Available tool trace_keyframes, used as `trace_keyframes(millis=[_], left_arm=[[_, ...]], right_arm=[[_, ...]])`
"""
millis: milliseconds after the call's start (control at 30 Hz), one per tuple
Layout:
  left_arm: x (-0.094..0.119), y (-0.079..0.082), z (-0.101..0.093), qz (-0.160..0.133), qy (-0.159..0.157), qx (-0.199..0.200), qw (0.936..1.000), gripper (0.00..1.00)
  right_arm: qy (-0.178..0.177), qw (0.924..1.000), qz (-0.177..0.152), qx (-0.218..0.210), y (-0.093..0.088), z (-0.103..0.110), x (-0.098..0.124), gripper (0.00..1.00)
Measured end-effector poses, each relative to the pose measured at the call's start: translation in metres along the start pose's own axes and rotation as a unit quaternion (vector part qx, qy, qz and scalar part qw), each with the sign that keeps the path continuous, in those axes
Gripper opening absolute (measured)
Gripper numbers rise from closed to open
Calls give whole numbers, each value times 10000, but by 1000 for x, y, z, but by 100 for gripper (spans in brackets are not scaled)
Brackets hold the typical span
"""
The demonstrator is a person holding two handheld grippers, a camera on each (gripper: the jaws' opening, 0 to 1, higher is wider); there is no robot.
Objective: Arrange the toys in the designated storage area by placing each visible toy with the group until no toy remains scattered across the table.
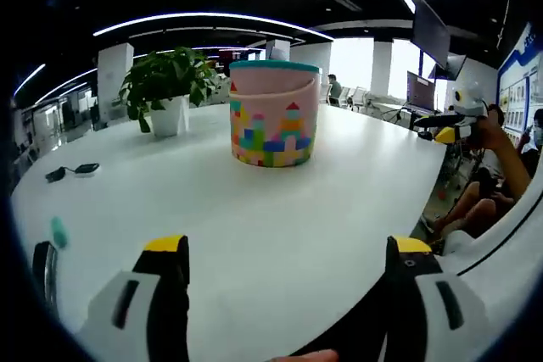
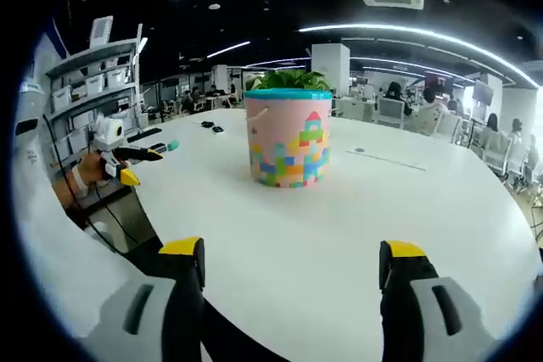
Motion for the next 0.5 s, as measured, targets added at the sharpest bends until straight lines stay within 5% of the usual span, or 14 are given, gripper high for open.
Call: trace_keyframes(millis=[500], left_arm=[[15,-7,-25,47,-48,-238,9997,99]], right_arm=[[-295,9993,-98,-190,-39,19,11,87]])
Point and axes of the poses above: the point that each gripper's makers call its tool centre point, and the gripper's own axes: x roughly backward along the fingers, z roughly to its left, y roughly out of its top, the point moved 9 cm from there along x, roughly backward along the fingers, and after that the axes turned 9 degrees about -z, right-handed, at the moved point
